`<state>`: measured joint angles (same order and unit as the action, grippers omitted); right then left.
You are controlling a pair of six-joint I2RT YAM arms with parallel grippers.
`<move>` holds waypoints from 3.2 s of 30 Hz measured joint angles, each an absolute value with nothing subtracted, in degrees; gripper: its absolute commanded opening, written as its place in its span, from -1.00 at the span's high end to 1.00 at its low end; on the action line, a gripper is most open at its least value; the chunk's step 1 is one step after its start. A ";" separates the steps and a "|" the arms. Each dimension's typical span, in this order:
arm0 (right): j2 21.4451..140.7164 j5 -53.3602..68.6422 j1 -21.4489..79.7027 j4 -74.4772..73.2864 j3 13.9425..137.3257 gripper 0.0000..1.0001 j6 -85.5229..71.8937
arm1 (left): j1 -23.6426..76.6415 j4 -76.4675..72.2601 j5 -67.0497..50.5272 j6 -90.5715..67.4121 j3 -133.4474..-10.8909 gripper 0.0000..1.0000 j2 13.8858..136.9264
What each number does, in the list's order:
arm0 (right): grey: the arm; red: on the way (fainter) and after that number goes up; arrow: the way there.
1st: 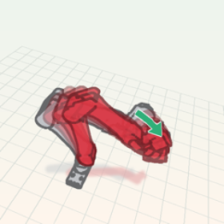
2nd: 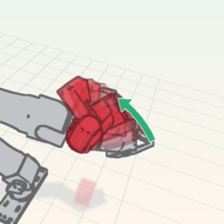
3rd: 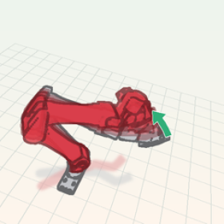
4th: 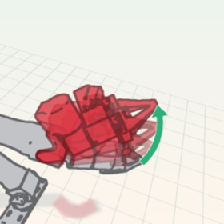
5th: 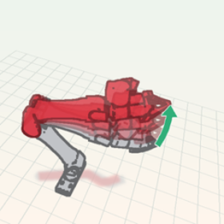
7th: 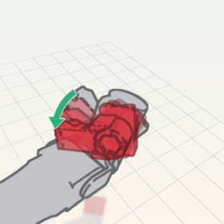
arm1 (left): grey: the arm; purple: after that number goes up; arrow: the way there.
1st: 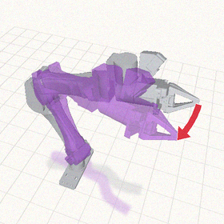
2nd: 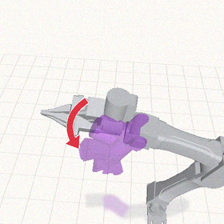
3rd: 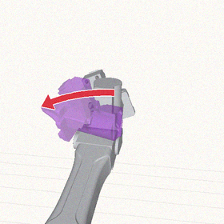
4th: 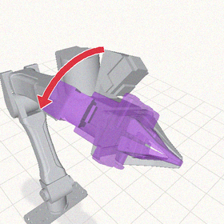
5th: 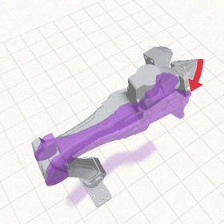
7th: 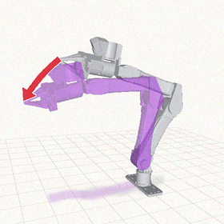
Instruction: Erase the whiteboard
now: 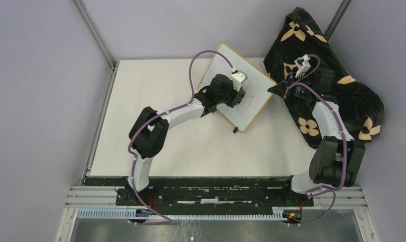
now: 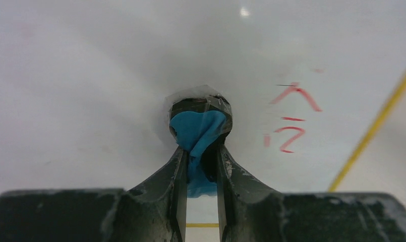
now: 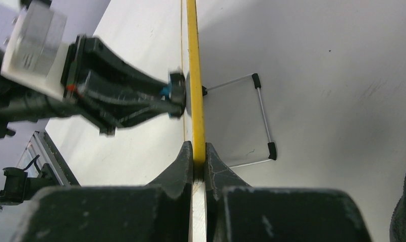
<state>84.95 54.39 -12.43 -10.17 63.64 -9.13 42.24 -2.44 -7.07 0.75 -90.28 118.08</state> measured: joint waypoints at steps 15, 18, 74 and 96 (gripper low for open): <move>84.95 54.94 -12.40 -10.11 63.75 0.99 -8.01 | 51.42 -3.57 -9.47 1.06 -87.35 0.94 116.81; 84.95 55.00 -12.38 -10.11 63.75 0.99 -7.94 | 50.65 -3.33 -10.52 1.15 -87.57 0.94 116.81; 85.80 54.85 -11.35 -9.08 64.34 0.99 -8.03 | 50.06 3.60 -13.91 1.96 -98.04 0.94 119.74; 86.04 55.05 -11.22 -9.32 64.69 0.99 -8.23 | 37.23 4.51 -13.52 2.02 -97.10 0.92 118.87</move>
<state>86.04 55.05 -11.22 -9.32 64.69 -8.23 37.23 4.51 -13.52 2.02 -97.10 118.87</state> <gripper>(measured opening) 0.096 0.288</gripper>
